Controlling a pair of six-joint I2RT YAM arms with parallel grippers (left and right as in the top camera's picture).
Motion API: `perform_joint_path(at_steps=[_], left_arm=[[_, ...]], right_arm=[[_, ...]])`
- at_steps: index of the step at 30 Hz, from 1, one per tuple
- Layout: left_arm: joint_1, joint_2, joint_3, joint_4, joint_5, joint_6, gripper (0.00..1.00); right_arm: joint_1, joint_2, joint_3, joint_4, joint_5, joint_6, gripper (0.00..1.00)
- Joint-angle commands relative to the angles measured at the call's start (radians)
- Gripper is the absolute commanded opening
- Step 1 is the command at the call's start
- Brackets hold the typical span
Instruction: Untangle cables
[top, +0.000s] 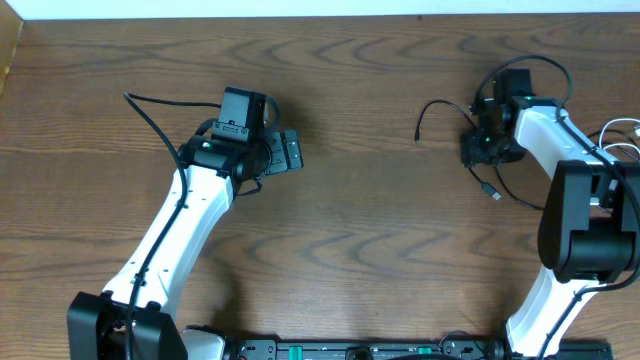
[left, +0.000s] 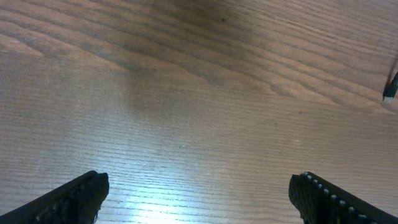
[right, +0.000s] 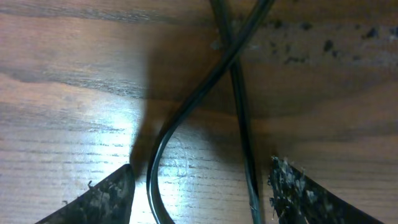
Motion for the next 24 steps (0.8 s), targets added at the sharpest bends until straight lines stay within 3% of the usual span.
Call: perform_joint_path(at_steps=[1, 2, 4, 5, 13, 19, 24], left_arm=[[0.005, -0.002, 0.0, -0.005, -0.006, -0.002, 0.98], [0.005, -0.002, 0.0, -0.005, -0.006, -0.002, 0.98], [0.005, -0.002, 0.0, -0.005, -0.006, -0.002, 0.98], [0.005, -0.002, 0.0, -0.005, -0.006, -0.002, 0.98], [0.005, -0.002, 0.0, -0.005, -0.006, -0.002, 0.98], [0.005, -0.002, 0.0, -0.005, -0.006, -0.002, 0.98], [0.005, -0.002, 0.0, -0.005, -0.006, -0.002, 0.98]], right_arm=[[0.039, 0.057, -0.011, -0.02, 0.053, 0.064, 0.38], [0.044, 0.057, -0.011, -0.026, 0.052, 0.064, 0.23], [0.053, 0.057, -0.011, -0.035, 0.052, 0.096, 0.03], [0.056, 0.057, -0.011, -0.037, 0.052, 0.114, 0.01], [0.05, -0.001, 0.011, -0.035, -0.009, 0.202, 0.01], [-0.048, -0.263, 0.071, 0.076, 0.001, 0.236, 0.01], [-0.214, -0.488, 0.071, 0.183, 0.045, 0.291, 0.01]])
